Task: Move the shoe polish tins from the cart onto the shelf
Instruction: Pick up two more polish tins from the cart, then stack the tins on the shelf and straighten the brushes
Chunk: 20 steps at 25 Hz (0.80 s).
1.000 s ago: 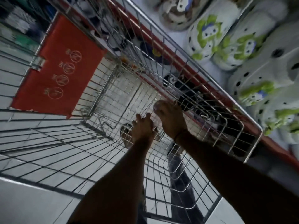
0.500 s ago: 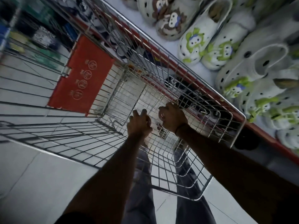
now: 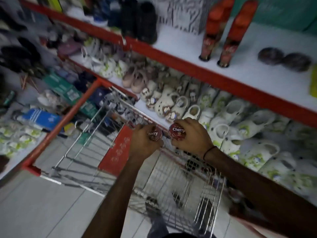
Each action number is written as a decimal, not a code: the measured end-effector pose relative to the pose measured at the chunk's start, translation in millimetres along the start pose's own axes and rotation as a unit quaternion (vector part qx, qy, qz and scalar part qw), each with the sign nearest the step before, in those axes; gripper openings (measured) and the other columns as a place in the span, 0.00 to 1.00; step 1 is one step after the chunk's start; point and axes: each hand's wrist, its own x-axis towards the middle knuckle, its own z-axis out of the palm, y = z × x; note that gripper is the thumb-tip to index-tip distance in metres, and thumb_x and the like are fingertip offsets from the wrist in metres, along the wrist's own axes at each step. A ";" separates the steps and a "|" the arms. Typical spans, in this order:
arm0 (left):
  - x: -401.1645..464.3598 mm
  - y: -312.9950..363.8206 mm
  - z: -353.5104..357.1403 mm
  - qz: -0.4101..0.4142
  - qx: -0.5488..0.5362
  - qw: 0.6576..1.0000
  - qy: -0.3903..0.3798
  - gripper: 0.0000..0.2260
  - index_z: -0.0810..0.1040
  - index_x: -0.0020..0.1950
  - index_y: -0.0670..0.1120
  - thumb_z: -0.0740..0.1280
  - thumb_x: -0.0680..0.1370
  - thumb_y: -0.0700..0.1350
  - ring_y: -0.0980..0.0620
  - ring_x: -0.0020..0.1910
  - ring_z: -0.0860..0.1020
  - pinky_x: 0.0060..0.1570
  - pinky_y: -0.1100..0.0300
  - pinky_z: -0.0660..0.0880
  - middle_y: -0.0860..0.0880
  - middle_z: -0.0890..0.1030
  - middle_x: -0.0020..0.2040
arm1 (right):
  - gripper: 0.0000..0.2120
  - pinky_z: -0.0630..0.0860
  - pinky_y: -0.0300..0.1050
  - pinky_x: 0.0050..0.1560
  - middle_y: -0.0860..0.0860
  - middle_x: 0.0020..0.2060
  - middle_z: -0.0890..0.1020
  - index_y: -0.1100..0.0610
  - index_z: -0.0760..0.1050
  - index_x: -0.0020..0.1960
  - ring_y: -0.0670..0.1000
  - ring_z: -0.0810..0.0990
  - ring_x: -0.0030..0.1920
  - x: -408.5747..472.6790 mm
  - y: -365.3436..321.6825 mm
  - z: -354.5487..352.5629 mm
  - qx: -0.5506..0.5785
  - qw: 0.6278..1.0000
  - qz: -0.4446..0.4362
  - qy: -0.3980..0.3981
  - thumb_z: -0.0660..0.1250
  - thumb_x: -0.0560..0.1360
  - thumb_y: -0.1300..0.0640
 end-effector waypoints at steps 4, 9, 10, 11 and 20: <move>15.5 99.0 -29.6 0.125 -0.064 0.989 0.039 0.33 0.81 0.65 0.57 0.74 0.58 0.57 0.51 0.54 0.81 0.55 0.61 0.76 0.49 0.79 0.56 | 0.29 0.78 0.49 0.54 0.52 0.50 0.83 0.51 0.78 0.60 0.56 0.81 0.53 0.8 1.3 -90.1 -0.006 0.990 -0.004 0.142 0.71 0.62 0.40; 36.4 207.0 -20.1 0.209 -0.087 0.973 0.039 0.24 0.74 0.51 0.51 0.78 0.59 0.52 0.56 0.43 0.77 0.40 0.68 0.71 0.51 0.81 0.47 | 0.26 0.76 0.48 0.48 0.49 0.45 0.83 0.52 0.74 0.52 0.54 0.80 0.47 -15.9 37.5 -182.7 -0.014 0.957 0.061 0.284 0.69 0.61 0.38; 40.4 228.1 -12.6 0.231 -0.081 0.969 0.034 0.23 0.75 0.50 0.50 0.78 0.59 0.51 0.56 0.42 0.76 0.39 0.72 0.68 0.51 0.81 0.47 | 0.26 0.77 0.49 0.48 0.50 0.45 0.83 0.53 0.75 0.52 0.55 0.80 0.47 -20.8 48.4 -199.8 -0.022 0.950 0.079 0.301 0.69 0.60 0.38; 43.5 243.8 -4.5 0.249 -0.074 0.965 0.026 0.23 0.76 0.51 0.50 0.78 0.60 0.50 0.56 0.43 0.77 0.40 0.72 0.69 0.51 0.81 0.48 | 0.26 0.78 0.50 0.49 0.51 0.45 0.84 0.53 0.75 0.52 0.56 0.81 0.48 -24.6 58.0 -212.2 -0.031 0.946 0.096 0.309 0.69 0.61 0.38; 74.7 339.1 71.2 0.290 0.052 0.952 -0.079 0.20 0.79 0.50 0.44 0.77 0.64 0.52 0.41 0.49 0.84 0.47 0.53 0.80 0.43 0.86 0.48 | 0.23 0.77 0.52 0.53 0.56 0.52 0.83 0.55 0.78 0.55 0.59 0.83 0.53 -24.9 131.1 -257.7 -0.193 0.928 0.268 0.171 0.72 0.67 0.41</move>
